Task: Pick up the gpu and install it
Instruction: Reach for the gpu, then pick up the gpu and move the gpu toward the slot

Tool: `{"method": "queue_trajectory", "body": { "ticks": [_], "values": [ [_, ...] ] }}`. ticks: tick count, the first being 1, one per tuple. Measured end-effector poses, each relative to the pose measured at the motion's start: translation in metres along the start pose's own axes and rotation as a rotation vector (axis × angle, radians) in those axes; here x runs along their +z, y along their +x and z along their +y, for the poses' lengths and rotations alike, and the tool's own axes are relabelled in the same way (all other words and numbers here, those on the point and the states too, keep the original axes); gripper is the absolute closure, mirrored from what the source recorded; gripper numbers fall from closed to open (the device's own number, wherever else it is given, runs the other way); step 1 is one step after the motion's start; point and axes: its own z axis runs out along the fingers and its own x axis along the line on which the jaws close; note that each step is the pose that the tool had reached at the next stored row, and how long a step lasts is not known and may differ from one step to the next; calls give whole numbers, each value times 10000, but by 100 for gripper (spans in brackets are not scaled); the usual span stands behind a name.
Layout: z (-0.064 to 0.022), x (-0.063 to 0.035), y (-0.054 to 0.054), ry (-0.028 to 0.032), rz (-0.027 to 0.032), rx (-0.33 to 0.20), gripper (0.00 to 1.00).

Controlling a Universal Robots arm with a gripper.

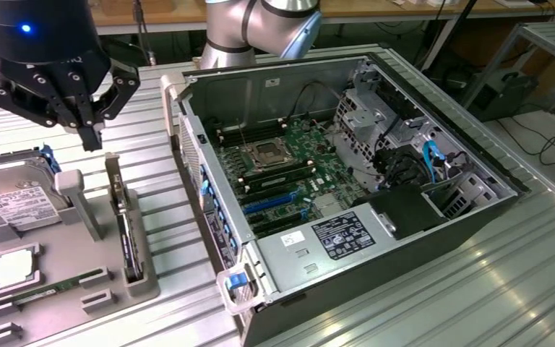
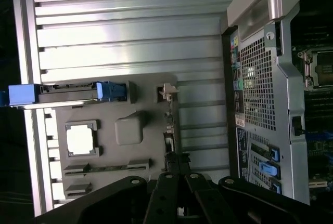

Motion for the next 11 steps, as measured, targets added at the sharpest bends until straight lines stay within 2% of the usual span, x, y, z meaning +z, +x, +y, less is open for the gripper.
{"method": "queue_trajectory", "body": {
  "ticks": [11],
  "values": [
    [-20, -1, 22, 0, 0, -4, 89]
  ]
}}
